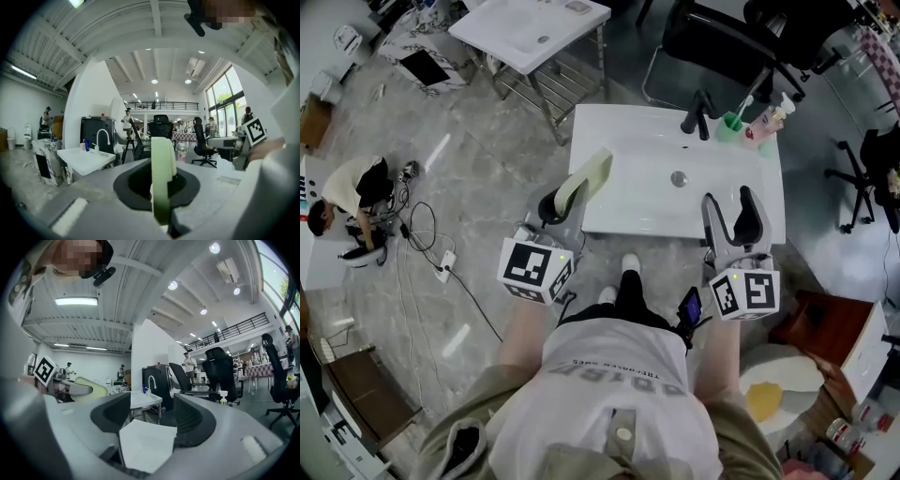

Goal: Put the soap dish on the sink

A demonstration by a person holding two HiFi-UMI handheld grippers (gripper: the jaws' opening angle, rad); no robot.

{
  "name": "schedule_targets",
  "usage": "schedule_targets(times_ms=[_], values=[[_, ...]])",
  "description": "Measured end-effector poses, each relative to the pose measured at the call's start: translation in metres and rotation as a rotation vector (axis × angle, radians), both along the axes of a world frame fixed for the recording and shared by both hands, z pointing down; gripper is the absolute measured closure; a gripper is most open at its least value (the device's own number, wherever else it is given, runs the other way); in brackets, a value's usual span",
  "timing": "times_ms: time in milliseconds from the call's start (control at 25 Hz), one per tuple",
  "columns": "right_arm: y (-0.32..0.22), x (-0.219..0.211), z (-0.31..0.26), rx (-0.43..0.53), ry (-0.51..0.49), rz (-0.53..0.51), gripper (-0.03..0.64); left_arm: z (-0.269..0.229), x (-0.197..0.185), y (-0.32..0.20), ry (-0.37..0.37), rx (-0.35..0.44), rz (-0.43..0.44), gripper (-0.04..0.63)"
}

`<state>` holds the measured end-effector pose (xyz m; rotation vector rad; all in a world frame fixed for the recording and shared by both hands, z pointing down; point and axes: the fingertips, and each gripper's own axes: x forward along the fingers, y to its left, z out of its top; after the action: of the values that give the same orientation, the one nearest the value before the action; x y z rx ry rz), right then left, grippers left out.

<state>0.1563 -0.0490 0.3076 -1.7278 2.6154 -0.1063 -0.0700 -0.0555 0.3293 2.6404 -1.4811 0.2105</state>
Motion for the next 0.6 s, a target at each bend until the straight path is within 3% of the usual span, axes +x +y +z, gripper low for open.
schedule_targets(times_ms=[360,600], values=[[-0.052,-0.038,0.021,-0.073,-0.008,-0.262,0.408,0.004,0.047,-0.035,0.036,-0.026,0.168,0.584],[-0.071,-0.059,0.05,-0.157,-0.001,-0.422,0.414,0.014,0.078,-0.045,0.039,-0.02,0.277,0.583]])
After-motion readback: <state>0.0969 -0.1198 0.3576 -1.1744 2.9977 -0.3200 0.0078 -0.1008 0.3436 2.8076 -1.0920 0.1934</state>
